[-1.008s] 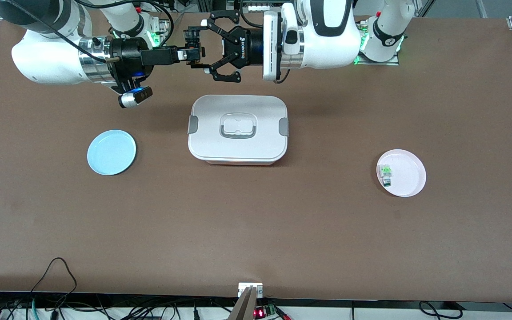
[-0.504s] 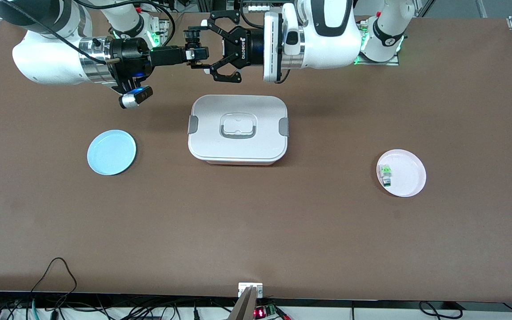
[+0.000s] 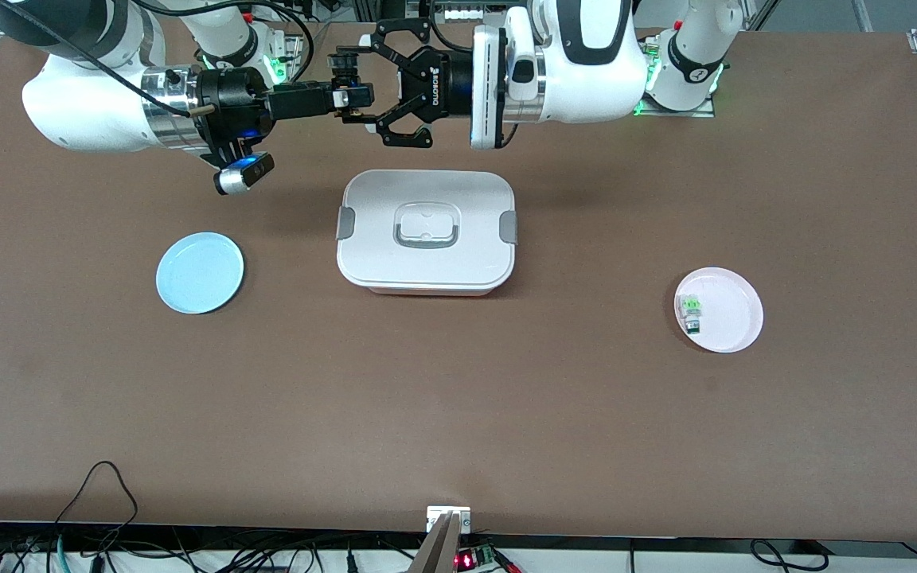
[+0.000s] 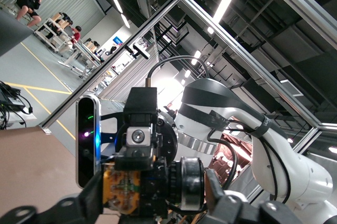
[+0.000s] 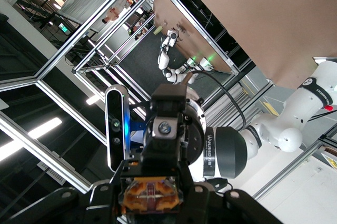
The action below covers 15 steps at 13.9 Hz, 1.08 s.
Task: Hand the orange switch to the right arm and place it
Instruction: 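Grasp the orange switch with the right gripper, open the left gripper, then move the switch toward the blue plate while the left gripper withdraws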
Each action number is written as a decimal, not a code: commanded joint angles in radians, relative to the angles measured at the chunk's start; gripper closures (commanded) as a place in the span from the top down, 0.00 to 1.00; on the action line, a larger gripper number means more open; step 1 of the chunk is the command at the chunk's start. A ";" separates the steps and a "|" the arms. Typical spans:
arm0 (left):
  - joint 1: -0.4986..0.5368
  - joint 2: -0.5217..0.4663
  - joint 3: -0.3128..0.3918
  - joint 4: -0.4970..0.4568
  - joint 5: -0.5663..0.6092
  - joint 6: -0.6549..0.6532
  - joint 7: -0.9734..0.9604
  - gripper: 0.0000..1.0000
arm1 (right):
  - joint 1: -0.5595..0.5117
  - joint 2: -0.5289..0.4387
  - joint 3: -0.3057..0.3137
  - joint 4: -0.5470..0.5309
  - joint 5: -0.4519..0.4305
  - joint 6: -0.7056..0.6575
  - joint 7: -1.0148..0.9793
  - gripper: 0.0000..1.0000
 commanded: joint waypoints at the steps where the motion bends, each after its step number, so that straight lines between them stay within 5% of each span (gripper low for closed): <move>1: 0.002 -0.032 0.002 0.002 -0.021 0.016 -0.032 1.00 | -0.005 -0.023 0.004 -0.011 0.020 0.006 -0.008 0.00; 6: 0.109 -0.086 0.021 -0.027 -0.017 0.014 -0.023 1.00 | -0.005 -0.023 0.004 -0.007 0.020 0.005 -0.012 0.00; 8: 0.149 -0.086 0.080 -0.032 -0.011 0.014 -0.027 1.00 | -0.006 -0.013 -0.001 0.012 -0.008 0.002 -0.037 0.00; 13: 0.203 -0.100 0.231 -0.084 -0.005 0.016 -0.027 1.00 | -0.012 0.071 -0.004 0.196 -0.429 -0.006 -0.080 0.00; 15: 0.245 -0.100 0.276 -0.103 0.108 0.005 -0.027 1.00 | -0.011 0.077 -0.004 0.256 -0.644 -0.011 -0.178 0.00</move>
